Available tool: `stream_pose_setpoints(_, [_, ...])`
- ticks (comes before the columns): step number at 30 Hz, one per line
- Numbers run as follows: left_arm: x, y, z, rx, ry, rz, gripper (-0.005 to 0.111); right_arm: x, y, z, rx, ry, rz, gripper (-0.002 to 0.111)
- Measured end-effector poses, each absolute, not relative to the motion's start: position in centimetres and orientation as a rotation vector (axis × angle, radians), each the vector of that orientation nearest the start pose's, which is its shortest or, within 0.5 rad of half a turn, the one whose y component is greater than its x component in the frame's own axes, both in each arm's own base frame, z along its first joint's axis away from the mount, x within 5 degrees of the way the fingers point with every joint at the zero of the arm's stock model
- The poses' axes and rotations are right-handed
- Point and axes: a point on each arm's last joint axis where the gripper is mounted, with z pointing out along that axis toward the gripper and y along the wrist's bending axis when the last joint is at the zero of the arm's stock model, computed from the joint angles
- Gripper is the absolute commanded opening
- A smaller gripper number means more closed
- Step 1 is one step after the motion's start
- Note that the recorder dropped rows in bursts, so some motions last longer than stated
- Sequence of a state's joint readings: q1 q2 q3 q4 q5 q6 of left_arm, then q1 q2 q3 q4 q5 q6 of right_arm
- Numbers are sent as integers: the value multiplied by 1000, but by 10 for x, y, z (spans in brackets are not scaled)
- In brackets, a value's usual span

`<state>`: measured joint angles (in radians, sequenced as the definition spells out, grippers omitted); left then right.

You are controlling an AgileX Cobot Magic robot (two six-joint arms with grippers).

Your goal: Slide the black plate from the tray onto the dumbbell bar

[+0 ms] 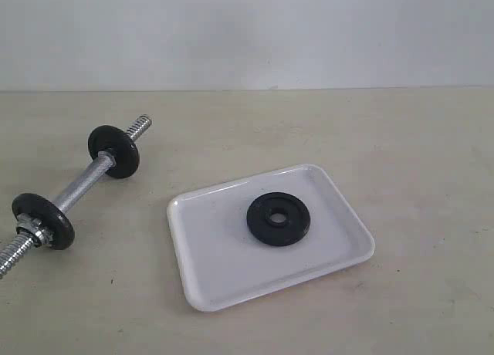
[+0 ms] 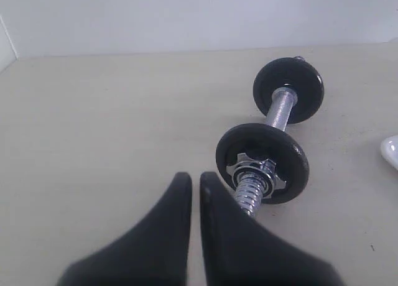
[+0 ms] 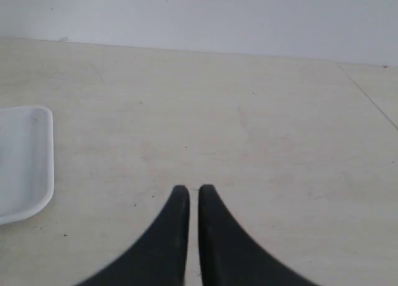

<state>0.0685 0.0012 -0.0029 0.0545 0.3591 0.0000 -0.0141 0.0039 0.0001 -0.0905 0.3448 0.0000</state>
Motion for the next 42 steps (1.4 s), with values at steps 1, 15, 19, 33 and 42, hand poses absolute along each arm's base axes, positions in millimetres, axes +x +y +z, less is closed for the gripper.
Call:
stream_pose_setpoints(1, [53, 5, 182, -29, 1841, 101, 4, 54, -4, 182, -44, 1832, -98, 4])
stream_pose_setpoints(15, [53, 5, 182, -29, 1841, 101, 4, 54, -4, 182, -44, 1832, -98, 4])
stream_pose_setpoints(19, [53, 5, 182, -29, 1841, 101, 4, 54, -4, 182, -44, 1832, -98, 4])
stream_pose_setpoints(33, [56, 5, 201, 7, 1628, 132, 4, 54, -4, 182, -44, 1832, -98, 4])
stream_pose_setpoints(42, [53, 2, 231, 28, 1292, 124, 4, 54, -4, 182, -44, 1832, -98, 4])
